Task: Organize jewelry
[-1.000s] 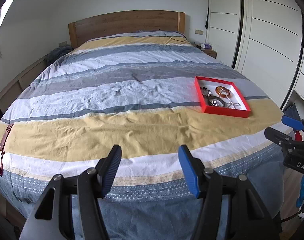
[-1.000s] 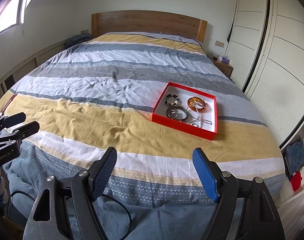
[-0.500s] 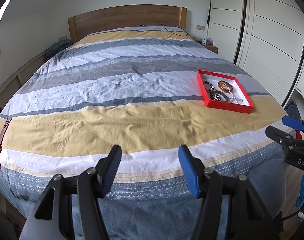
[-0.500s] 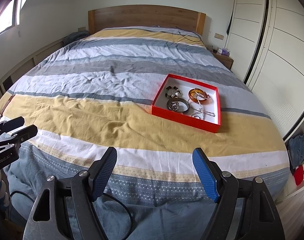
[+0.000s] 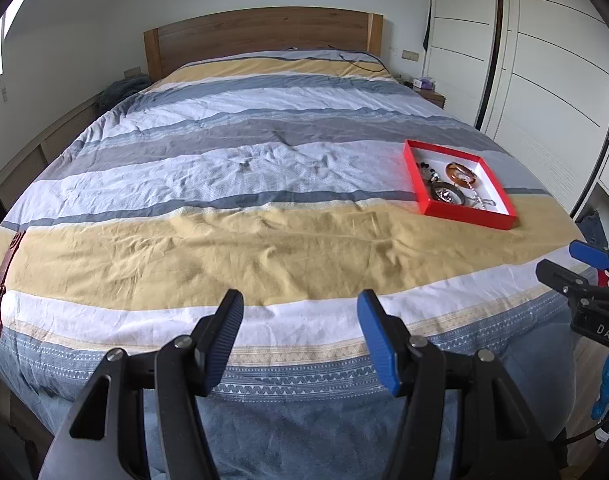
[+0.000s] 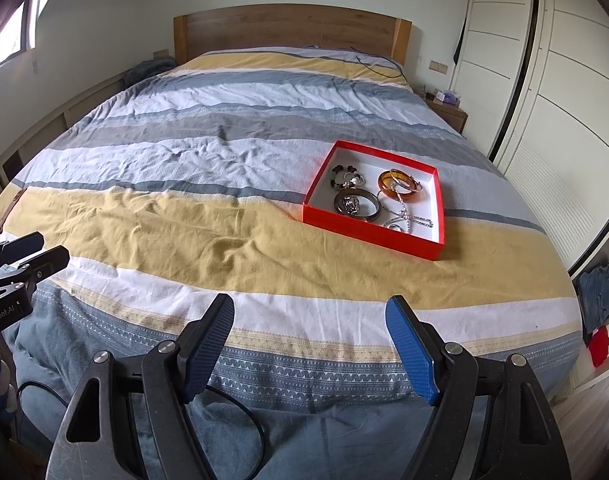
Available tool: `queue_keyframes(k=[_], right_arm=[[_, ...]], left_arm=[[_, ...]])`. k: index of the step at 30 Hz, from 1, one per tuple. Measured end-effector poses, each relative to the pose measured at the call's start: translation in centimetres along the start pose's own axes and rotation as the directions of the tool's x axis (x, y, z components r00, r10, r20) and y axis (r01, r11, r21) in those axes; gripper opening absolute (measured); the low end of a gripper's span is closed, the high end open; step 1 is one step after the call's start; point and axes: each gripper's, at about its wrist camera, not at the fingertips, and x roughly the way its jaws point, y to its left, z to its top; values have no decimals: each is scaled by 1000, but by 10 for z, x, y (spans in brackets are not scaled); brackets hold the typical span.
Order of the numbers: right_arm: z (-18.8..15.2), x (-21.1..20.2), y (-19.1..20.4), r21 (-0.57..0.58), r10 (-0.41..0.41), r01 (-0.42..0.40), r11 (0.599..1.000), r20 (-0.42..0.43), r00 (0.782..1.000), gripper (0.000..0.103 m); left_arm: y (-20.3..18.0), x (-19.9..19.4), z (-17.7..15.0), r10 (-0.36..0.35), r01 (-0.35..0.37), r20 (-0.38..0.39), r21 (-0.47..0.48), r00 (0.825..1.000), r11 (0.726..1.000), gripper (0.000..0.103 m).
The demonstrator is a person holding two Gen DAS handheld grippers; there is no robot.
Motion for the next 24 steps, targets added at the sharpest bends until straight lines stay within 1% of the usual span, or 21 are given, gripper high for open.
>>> queue_keyframes(k=[9, 17, 21, 24], right_arm=[[0, 2, -1, 5, -2, 2, 1000, 1, 1000, 78], [0, 2, -2, 9, -3, 3, 1000, 2, 1000, 78], [0, 1, -3, 12, -3, 3, 1000, 3, 1000, 81], [0, 0, -3, 14, -4, 4, 1000, 3, 1000, 81]], left_arm=[[2, 0, 0, 17, -17, 0, -8, 1000, 1000, 57], [3, 0, 1, 17, -17, -2, -9, 1000, 1000, 57], [6, 1, -1, 18, -18, -12, -14, 1000, 1000, 57], [6, 2, -1, 19, -20, -14, -17, 1000, 1000, 57]])
